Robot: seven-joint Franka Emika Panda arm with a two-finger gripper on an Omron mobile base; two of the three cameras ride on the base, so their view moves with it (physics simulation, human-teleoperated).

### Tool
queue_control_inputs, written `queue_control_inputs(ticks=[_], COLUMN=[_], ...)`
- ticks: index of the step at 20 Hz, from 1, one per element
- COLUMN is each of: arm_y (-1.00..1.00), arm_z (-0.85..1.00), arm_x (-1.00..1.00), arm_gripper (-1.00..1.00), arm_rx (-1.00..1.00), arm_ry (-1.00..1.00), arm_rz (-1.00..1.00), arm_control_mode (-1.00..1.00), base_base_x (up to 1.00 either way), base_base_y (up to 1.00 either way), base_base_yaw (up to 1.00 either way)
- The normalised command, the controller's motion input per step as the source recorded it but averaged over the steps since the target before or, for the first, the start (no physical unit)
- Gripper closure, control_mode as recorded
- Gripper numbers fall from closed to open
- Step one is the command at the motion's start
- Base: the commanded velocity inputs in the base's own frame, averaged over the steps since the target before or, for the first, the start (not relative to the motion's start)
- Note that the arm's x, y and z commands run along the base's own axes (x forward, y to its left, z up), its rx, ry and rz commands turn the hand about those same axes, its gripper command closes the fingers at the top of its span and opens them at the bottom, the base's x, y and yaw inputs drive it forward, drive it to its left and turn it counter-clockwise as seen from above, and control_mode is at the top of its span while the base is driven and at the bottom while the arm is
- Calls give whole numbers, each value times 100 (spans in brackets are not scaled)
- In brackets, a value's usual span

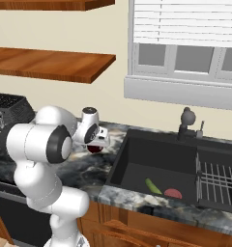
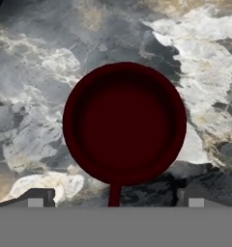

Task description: Clear the mugs and bowl far away from the sink.

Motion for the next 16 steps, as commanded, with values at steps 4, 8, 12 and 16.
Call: queue_control_inputs(ticks=[4, 8, 12, 16], arm_y=[-8, -3, 0, 1], arm_z=[-3, -10, -10, -11], arm_x=[-10, -20, -23, 1], arm_gripper=[-100, -100, -100, -100], arm_rx=[4, 4, 1, 0], arm_ry=[0, 0, 0, -2], arm_rz=[0, 0, 0, 0], arm_control_mode=[-100, -100, -100, -100], base_base_x=[0, 0, 0, 0], base_base_y=[0, 0, 0, 0], base_base_yaw=[0, 0, 0, 0])
